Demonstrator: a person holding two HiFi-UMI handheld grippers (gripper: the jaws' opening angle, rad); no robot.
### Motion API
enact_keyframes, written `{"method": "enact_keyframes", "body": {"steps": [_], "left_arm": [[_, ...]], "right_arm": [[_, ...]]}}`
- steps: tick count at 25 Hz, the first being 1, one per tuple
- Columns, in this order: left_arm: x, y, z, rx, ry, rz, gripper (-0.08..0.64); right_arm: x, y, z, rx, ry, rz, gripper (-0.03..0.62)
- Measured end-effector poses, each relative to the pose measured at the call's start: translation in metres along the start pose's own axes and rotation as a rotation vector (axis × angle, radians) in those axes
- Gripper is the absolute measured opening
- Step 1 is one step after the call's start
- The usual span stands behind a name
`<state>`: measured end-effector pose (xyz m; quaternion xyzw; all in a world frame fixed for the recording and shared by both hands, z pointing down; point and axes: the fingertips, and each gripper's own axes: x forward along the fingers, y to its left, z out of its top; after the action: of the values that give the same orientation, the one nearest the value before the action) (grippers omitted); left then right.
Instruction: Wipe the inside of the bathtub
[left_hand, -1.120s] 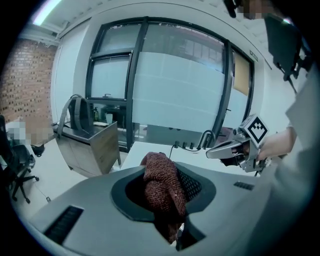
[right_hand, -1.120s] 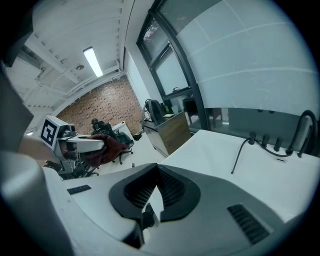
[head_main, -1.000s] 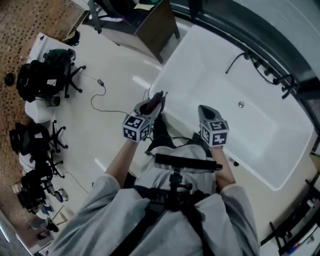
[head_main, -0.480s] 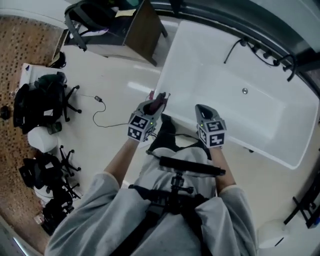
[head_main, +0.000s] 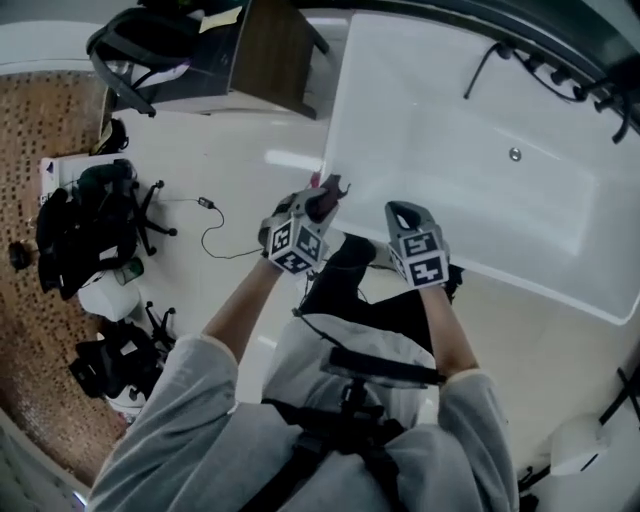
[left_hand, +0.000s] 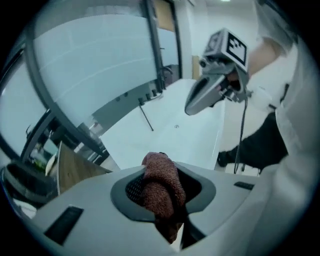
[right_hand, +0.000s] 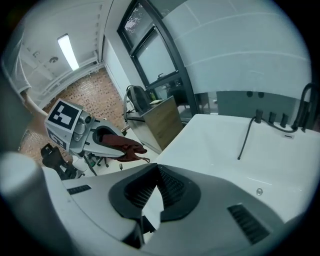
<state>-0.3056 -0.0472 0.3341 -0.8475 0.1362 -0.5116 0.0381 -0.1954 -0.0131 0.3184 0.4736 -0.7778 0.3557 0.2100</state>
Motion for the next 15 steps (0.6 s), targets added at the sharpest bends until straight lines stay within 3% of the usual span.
{"method": "enact_keyframes", "body": {"steps": [2, 5, 10, 15], "left_arm": [[0.024, -0.002, -0.011, 0.14, 0.058, -0.013, 0.103], [0.063, -0.007, -0.028, 0.275, 0.132, -0.032, 0.103], [0.114, -0.006, -0.053, 0.426, 0.22, -0.053, 0.103], [0.149, -0.021, -0.069, 0.571, 0.297, -0.137, 0.103]], "right_arm": [[0.025, -0.01, -0.009, 0.005, 0.014, 0.02, 0.006], [0.061, -0.033, -0.023, 0.021, 0.013, 0.044, 0.006], [0.104, -0.055, -0.048, 0.028, 0.02, 0.087, 0.005], [0.136, -0.062, -0.071, 0.012, 0.035, 0.134, 0.005]]}}
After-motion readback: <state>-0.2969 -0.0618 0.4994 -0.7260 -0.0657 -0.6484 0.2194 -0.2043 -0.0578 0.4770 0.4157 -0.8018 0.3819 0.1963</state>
